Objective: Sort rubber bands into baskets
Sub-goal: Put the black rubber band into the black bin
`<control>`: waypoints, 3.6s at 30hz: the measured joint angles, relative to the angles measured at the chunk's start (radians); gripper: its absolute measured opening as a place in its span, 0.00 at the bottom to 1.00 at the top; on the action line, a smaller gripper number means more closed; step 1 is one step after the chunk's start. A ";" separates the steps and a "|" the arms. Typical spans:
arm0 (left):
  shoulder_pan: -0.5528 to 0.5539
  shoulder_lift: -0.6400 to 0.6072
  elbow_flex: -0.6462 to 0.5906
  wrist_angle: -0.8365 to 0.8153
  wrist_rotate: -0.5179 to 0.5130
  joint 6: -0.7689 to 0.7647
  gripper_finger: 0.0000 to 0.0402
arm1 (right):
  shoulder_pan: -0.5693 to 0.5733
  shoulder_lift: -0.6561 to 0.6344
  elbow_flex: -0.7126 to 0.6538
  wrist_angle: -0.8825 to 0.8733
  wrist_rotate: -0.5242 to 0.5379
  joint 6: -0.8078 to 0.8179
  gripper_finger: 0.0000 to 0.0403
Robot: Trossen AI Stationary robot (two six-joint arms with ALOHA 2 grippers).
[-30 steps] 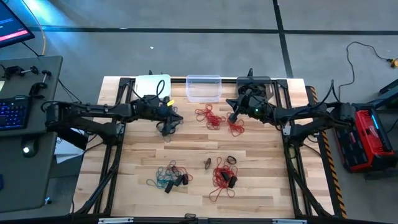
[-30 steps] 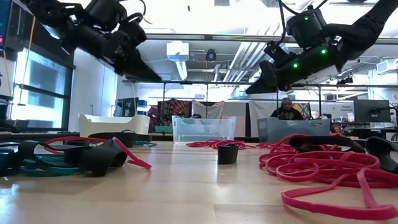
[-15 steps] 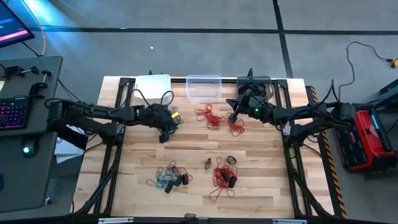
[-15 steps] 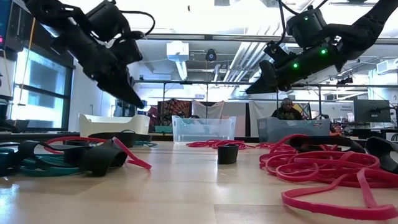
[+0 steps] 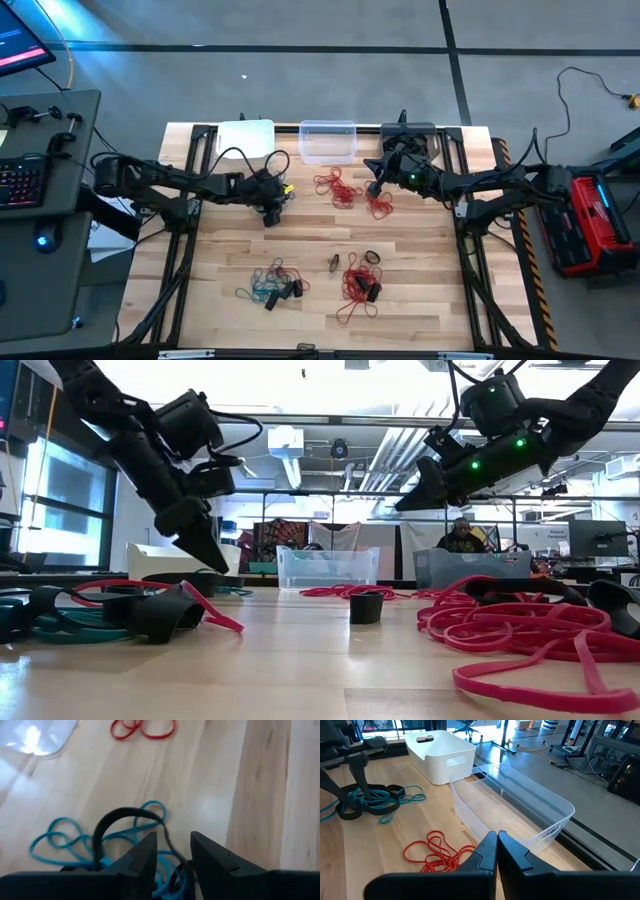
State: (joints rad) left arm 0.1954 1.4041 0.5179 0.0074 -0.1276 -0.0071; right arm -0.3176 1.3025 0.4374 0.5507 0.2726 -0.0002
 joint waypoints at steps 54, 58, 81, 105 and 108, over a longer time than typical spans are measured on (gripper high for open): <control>0.025 0.061 0.101 -0.170 -0.016 -0.090 0.27 | 0.000 0.000 0.000 -0.008 -0.054 0.000 0.00; 0.025 0.065 0.101 -0.168 -0.018 -0.092 0.27 | 0.000 0.000 0.000 -0.008 -0.053 0.000 0.00; 0.024 0.065 0.101 -0.168 -0.009 -0.044 0.25 | 0.000 0.000 0.000 -0.008 -0.060 0.000 0.00; 0.027 0.128 0.102 -0.143 -0.005 -0.019 0.19 | -0.002 0.000 0.000 -0.008 -0.082 -0.002 0.00; 0.027 0.115 0.102 -0.139 -0.005 0.007 0.12 | -0.002 0.000 0.000 -0.008 -0.082 -0.008 0.00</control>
State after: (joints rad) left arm 0.2222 1.5194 0.6197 -0.1316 -0.1329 0.0000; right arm -0.3199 1.3025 0.4374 0.5426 0.1905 -0.0082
